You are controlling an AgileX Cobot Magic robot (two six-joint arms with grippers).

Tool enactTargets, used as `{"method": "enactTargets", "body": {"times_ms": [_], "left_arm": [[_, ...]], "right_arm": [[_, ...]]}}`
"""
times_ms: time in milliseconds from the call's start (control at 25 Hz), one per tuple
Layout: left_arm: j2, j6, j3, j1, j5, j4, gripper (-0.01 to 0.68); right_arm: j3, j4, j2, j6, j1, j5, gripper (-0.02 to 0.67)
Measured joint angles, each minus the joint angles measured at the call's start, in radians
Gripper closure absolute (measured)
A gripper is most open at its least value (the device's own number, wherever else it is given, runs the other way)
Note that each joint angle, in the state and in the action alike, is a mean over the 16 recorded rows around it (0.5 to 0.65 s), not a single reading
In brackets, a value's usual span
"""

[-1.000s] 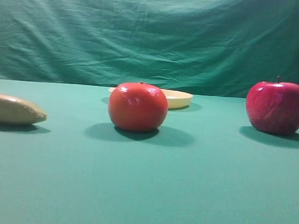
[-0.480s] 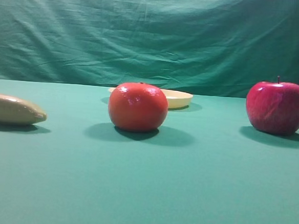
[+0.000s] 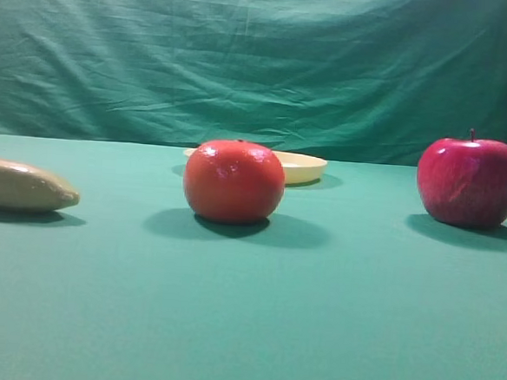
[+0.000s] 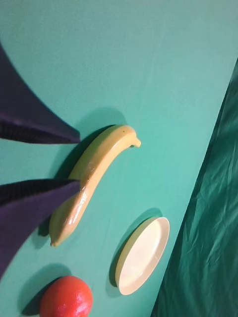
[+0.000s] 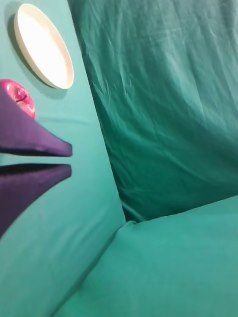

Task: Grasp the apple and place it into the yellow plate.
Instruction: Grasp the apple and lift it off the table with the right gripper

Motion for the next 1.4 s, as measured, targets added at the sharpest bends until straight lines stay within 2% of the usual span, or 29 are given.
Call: {"method": "enactTargets", "body": {"times_ms": [480, 720, 1080, 1240, 1400], "left_arm": [[0.000, 0.000, 0.000, 0.000, 0.000, 0.000, 0.516], [0.000, 0.000, 0.000, 0.000, 0.000, 0.000, 0.516], [0.000, 0.000, 0.000, 0.000, 0.000, 0.000, 0.516], [0.000, 0.000, 0.000, 0.000, 0.000, 0.000, 0.516], [0.000, 0.000, 0.000, 0.000, 0.000, 0.000, 0.516]], "right_arm": [[-0.228, 0.016, 0.363, -0.254, 0.018, 0.097, 0.649], [-0.322, 0.019, 0.510, -0.383, 0.085, 0.157, 0.649], [-0.526, 0.020, 0.829, -0.461, 0.213, 0.331, 0.643], [-0.634, 0.021, 0.989, -0.461, 0.240, 0.399, 0.580], [-0.734, 0.021, 1.132, -0.456, 0.250, 0.446, 0.439]]}}
